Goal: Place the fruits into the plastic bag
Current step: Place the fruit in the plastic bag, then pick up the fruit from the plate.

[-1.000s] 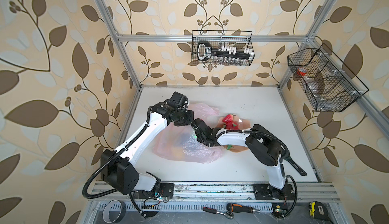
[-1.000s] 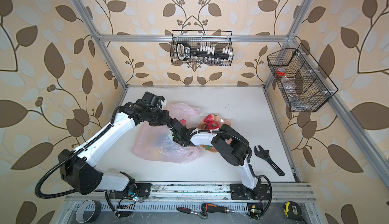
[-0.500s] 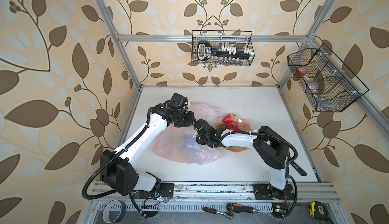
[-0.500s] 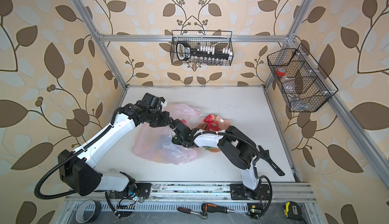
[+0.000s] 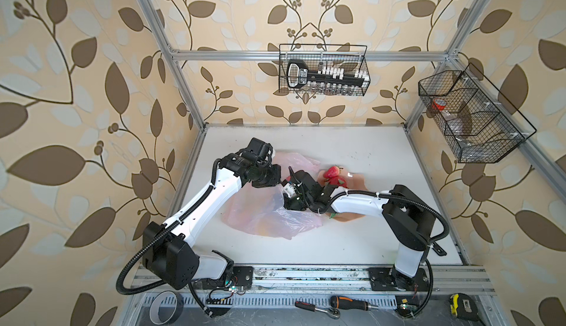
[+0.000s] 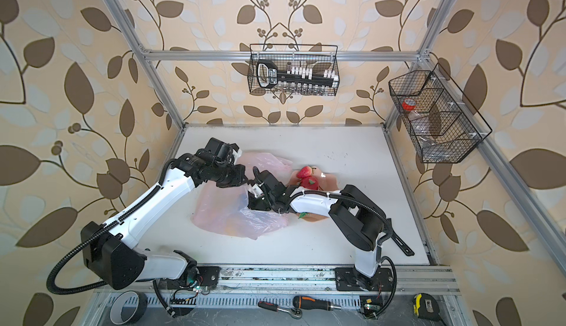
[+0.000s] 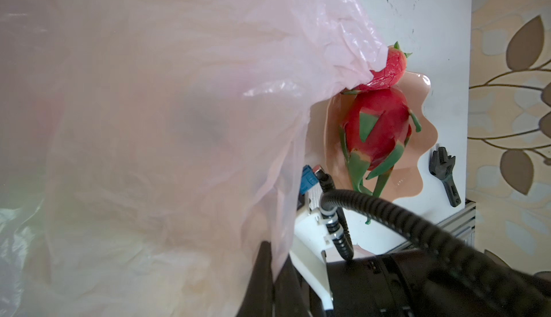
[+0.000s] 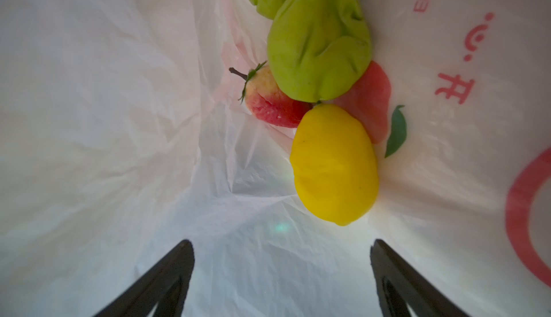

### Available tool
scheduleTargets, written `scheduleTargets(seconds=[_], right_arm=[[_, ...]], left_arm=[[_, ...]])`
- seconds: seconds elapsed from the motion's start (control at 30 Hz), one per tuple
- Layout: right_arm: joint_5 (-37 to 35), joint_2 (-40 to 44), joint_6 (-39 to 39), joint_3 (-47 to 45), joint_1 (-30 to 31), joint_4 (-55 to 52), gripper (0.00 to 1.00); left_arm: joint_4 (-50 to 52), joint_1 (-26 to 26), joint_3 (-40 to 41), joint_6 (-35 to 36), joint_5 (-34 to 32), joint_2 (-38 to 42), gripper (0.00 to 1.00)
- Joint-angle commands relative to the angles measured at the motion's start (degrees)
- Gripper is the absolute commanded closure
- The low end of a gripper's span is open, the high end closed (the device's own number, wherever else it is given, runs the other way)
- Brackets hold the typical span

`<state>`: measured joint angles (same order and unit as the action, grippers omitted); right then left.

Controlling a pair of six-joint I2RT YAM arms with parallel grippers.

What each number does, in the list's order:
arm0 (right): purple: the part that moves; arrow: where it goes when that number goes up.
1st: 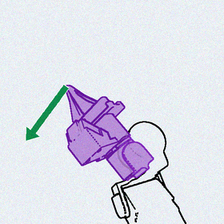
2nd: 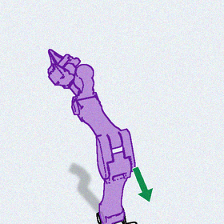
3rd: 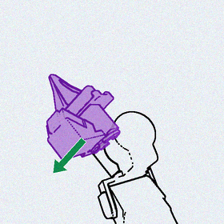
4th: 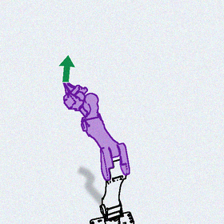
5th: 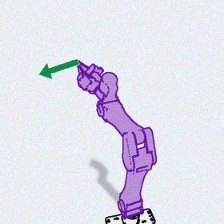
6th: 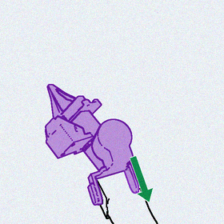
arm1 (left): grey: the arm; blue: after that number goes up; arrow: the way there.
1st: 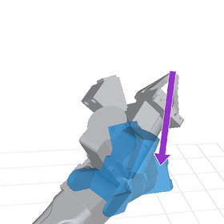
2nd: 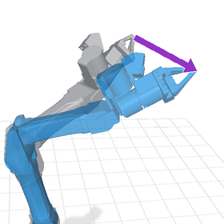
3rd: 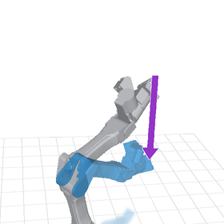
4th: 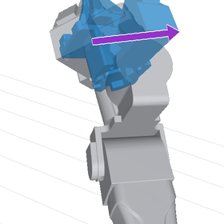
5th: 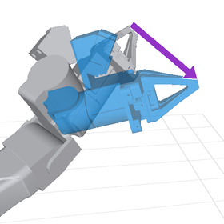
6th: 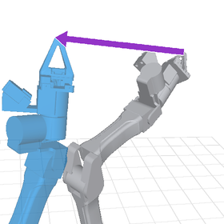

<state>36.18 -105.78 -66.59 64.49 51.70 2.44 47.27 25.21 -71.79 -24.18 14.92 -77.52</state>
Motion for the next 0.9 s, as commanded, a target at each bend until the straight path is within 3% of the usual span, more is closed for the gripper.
scheduleTargets(seconds=[0.0, 0.5, 0.87], right_arm=[[-1.0, 3.0, 0.7, -1.8, -0.8, -1.4, 0.07], [-5.8, 12.6, 3.2, -7.4, -7.4, -4.4, 0.07], [-7.8, 22.9, 10.1, -7.7, -13.7, -16.8, 0.05]], left_arm=[[-0.3, 0.5, 0.6, 0.3, 0.3, 1.8, 1.0], [-0.2, 0.5, -0.2, 0.3, 0.6, 1.7, 1.0], [-0.2, 0.5, -0.5, 0.2, 1.0, 1.8, 1.0]])
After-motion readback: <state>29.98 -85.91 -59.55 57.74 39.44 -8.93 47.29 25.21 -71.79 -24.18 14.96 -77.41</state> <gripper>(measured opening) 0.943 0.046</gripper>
